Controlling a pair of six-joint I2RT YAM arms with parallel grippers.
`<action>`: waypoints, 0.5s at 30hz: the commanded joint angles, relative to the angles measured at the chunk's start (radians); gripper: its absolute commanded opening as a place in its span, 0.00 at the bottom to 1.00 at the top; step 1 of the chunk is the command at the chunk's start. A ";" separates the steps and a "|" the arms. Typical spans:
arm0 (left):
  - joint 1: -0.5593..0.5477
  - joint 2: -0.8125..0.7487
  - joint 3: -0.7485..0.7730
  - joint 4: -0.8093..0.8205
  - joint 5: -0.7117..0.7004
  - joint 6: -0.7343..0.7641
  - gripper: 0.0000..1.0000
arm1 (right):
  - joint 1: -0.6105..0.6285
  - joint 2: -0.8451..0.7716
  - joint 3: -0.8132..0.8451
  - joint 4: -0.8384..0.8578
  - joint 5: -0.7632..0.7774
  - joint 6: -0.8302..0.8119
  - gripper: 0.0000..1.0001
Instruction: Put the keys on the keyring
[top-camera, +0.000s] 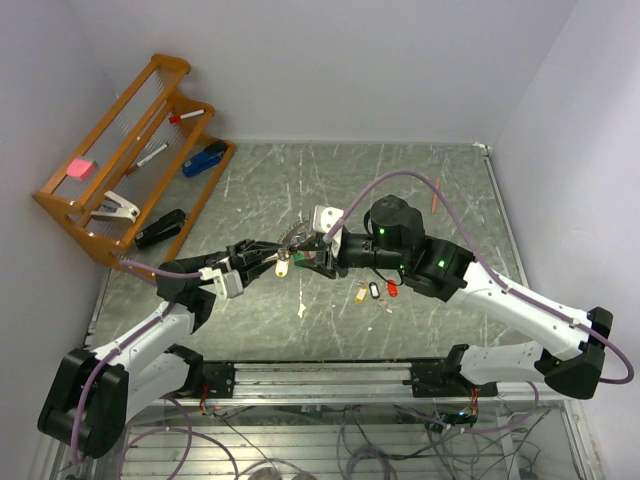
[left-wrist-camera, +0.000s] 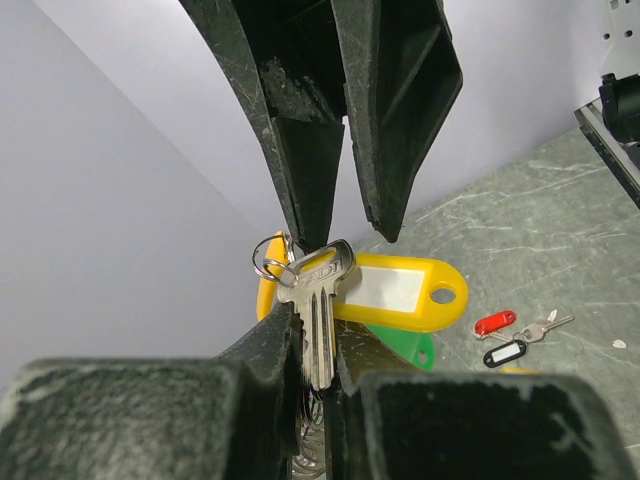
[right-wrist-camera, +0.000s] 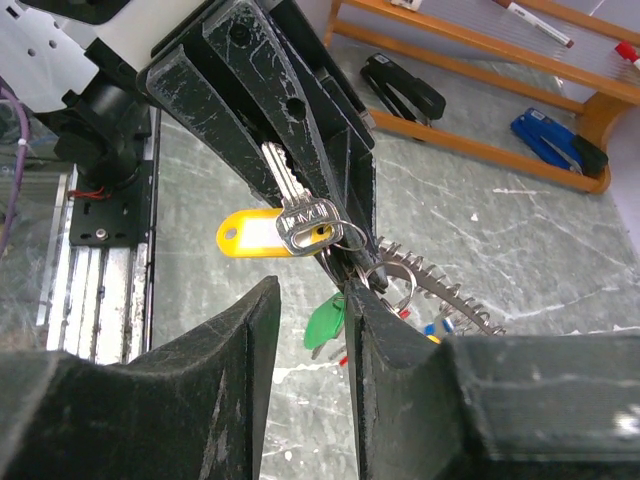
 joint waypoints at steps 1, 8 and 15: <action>-0.017 -0.024 0.005 0.025 0.033 0.028 0.07 | 0.001 -0.009 -0.004 0.060 0.026 -0.016 0.33; -0.022 -0.029 0.018 0.021 0.039 0.021 0.07 | 0.002 0.002 -0.018 0.084 0.004 -0.018 0.32; -0.026 -0.035 0.025 0.024 0.044 0.004 0.07 | 0.003 0.010 -0.034 0.105 -0.008 -0.021 0.30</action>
